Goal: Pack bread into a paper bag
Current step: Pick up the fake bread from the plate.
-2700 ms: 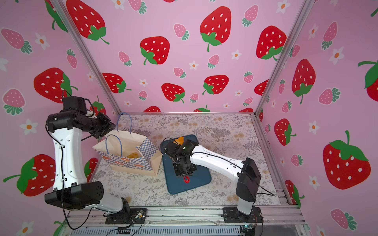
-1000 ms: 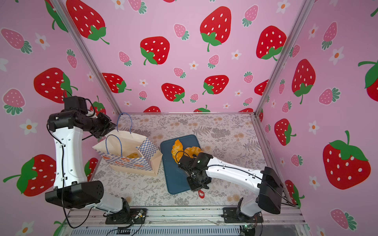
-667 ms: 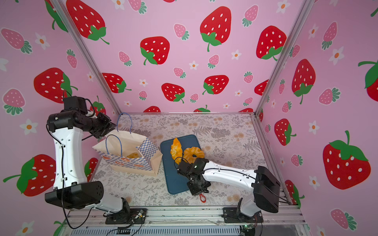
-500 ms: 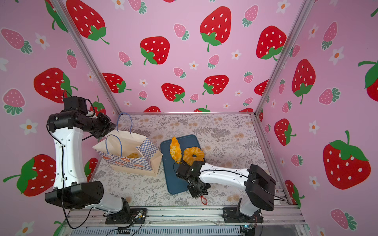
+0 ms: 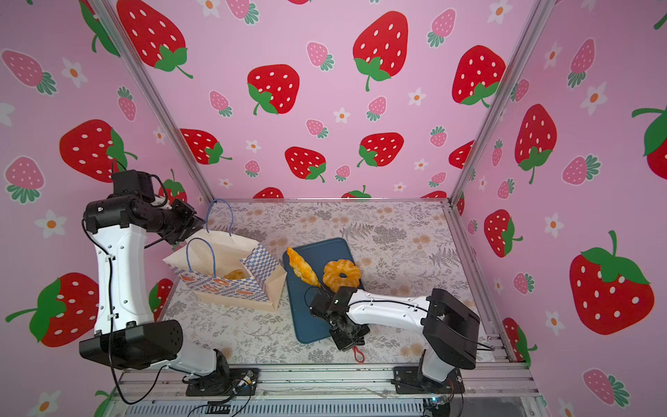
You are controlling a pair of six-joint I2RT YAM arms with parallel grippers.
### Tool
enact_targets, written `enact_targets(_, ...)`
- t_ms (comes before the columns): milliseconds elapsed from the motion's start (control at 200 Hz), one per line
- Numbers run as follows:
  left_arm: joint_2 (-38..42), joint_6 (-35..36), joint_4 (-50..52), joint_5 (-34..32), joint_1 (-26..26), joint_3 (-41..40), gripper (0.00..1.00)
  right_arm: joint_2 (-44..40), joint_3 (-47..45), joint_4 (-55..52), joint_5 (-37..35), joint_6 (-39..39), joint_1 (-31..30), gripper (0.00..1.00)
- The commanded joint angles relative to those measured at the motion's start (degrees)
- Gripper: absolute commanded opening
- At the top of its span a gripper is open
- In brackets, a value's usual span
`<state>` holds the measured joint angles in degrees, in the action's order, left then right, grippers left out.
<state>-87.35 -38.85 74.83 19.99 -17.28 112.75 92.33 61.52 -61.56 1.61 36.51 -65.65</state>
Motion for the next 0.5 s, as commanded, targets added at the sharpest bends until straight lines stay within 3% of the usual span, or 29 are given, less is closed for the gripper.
enact_targets(0, 0.3, 0.2, 0.3, 0.4, 0.3, 1.3, 0.21, -2.2, 0.8, -2.4, 1.7, 2.2, -0.3, 0.00)
enact_targets(255, -0.4, 0.6, 0.3, 0.4, 0.6, 2.0, 0.21, -10.2, 3.7, -10.4, 6.3, 5.6, -0.3, 0.00)
enact_targets(495, -0.9, 0.3, -0.8, 0.7, 1.4, 1.0, 0.21, -11.8, 9.5, -15.7, 9.2, 5.6, -0.3, 0.00)
